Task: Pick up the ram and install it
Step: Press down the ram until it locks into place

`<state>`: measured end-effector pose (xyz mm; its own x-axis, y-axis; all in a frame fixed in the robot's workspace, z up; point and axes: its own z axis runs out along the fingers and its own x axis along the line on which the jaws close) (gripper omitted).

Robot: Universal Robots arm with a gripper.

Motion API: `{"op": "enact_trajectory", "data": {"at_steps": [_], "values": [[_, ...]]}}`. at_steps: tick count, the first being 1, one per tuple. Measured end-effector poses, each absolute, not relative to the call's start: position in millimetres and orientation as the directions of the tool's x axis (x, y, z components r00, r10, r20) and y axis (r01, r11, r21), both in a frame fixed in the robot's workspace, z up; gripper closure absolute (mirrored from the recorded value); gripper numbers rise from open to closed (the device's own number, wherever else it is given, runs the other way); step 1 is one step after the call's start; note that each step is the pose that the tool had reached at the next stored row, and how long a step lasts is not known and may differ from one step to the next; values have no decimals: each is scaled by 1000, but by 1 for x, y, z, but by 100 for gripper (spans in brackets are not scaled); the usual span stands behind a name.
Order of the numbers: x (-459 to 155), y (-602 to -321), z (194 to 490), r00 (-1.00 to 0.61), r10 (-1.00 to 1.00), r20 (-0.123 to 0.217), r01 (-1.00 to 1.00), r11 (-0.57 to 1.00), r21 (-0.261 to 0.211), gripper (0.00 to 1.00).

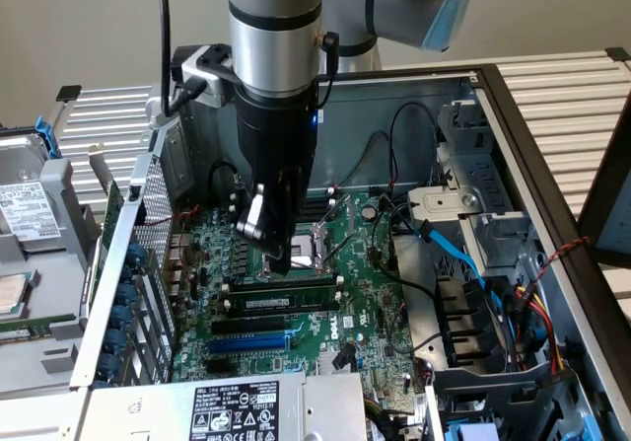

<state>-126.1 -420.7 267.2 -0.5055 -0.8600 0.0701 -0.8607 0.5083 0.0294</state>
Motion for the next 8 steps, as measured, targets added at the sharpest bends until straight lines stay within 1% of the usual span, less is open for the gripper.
{"op": "enact_trajectory", "data": {"at_steps": [8], "values": [[-126,-421,264,-621,-780,70,-781,624,29,90]]}}
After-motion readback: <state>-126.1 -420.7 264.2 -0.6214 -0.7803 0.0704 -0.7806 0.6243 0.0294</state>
